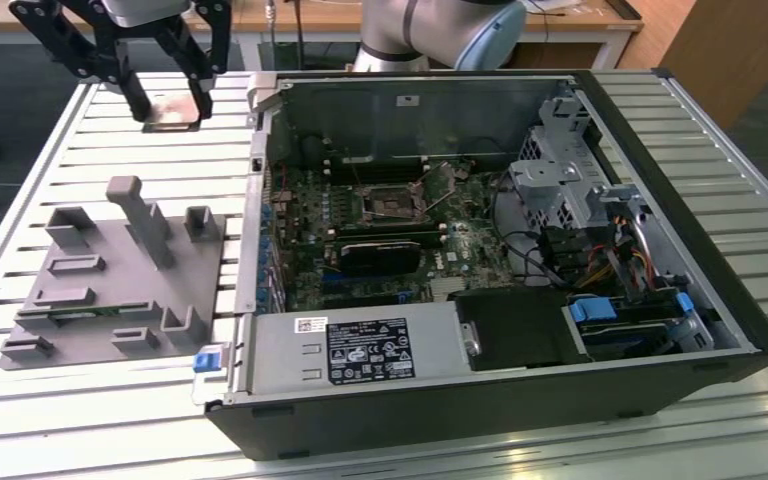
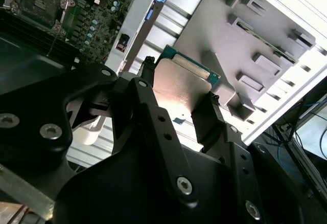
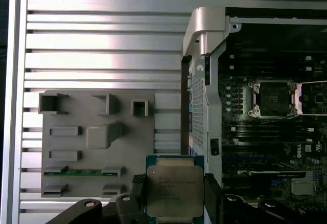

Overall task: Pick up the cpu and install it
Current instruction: 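Pick up the cpu and move it towards the insertion slot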

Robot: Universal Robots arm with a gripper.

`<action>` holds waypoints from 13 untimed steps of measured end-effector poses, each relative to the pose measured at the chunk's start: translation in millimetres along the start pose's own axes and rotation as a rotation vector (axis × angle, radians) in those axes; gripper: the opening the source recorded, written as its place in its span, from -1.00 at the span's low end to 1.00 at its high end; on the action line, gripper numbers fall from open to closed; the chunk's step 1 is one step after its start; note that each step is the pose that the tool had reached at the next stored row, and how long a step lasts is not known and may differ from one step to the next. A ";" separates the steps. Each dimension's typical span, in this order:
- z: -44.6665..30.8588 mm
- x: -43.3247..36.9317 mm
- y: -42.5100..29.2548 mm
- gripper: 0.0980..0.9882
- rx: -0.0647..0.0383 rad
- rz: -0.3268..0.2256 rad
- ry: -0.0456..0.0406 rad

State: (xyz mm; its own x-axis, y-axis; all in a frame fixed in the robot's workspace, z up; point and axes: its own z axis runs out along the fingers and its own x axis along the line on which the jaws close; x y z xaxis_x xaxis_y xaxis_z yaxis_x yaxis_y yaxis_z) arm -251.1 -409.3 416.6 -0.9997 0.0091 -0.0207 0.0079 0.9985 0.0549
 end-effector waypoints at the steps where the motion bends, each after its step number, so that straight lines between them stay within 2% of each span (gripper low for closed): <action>1: 0.0 -0.8 0.0 0.00 0.000 0.000 0.0000; 13: 0.2 -7.7 0.0 0.00 0.000 0.000 0.0000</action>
State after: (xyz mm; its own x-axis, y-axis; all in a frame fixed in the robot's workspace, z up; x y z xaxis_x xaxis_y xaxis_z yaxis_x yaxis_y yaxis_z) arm -243.4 -409.4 416.5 -0.9997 0.0090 -0.0207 0.0079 0.9985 0.0550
